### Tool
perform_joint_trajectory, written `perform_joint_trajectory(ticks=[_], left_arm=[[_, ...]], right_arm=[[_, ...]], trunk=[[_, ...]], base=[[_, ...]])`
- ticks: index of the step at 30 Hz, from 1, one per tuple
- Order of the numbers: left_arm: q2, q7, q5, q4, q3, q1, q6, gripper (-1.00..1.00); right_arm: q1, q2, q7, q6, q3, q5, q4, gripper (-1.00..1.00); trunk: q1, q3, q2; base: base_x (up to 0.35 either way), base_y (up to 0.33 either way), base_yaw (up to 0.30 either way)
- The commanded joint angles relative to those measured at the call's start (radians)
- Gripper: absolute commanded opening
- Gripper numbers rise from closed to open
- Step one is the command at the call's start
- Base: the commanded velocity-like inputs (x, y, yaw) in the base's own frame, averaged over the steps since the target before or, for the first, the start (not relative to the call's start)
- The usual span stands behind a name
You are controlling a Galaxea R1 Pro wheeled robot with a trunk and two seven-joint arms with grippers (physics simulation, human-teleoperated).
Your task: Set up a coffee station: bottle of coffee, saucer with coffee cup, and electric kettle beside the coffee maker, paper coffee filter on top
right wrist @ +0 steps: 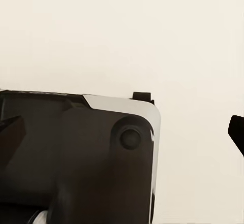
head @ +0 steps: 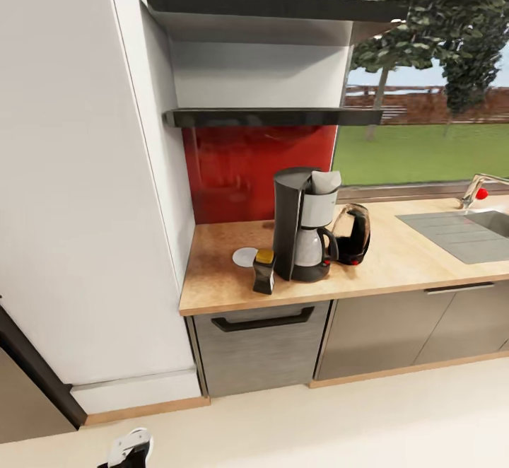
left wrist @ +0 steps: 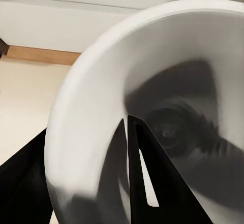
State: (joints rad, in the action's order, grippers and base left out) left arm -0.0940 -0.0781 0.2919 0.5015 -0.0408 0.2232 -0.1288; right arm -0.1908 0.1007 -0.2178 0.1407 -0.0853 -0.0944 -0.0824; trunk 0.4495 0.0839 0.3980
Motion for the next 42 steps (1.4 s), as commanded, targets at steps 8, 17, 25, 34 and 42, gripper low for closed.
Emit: perform_joint_trajectory(ticks=[8,17,25,34,42], left_arm=[[-0.007,-0.005,-0.003,0.006,-0.013,0.001,-0.003,-1.0],[-0.025,0.092,-0.01,0.043,-0.109,0.01,-0.002,-1.0],[-0.082,0.358,-0.014,0.147,-0.121,0.082,0.087,-1.0],[-0.167,0.629,-0.015,0.405,-0.119,0.193,0.454,-1.0],[-0.167,0.655,-0.013,0.5,-0.122,0.32,0.723,-1.0]], right_arm=[[-0.001,0.002,-0.003,0.003,-0.008,-0.01,0.003,1.0],[-0.001,0.004,-0.002,0.003,-0.008,-0.009,0.003,1.0],[-0.001,0.002,-0.002,0.003,-0.01,-0.008,0.004,1.0],[-0.001,0.001,-0.002,0.003,-0.011,-0.008,0.004,1.0],[-0.001,-0.002,-0.002,0.003,-0.012,-0.008,0.004,1.0]], trunk=[[0.001,0.0,0.002],[0.001,-0.009,0.002],[0.001,-0.012,0.002],[0.001,-0.012,0.002],[0.001,-0.012,0.002]], base=[[0.0,0.0,-0.048],[0.0,0.0,-0.181],[0.0,0.0,-0.07],[0.0,0.0,-0.002],[0.0,0.0,0.0]])
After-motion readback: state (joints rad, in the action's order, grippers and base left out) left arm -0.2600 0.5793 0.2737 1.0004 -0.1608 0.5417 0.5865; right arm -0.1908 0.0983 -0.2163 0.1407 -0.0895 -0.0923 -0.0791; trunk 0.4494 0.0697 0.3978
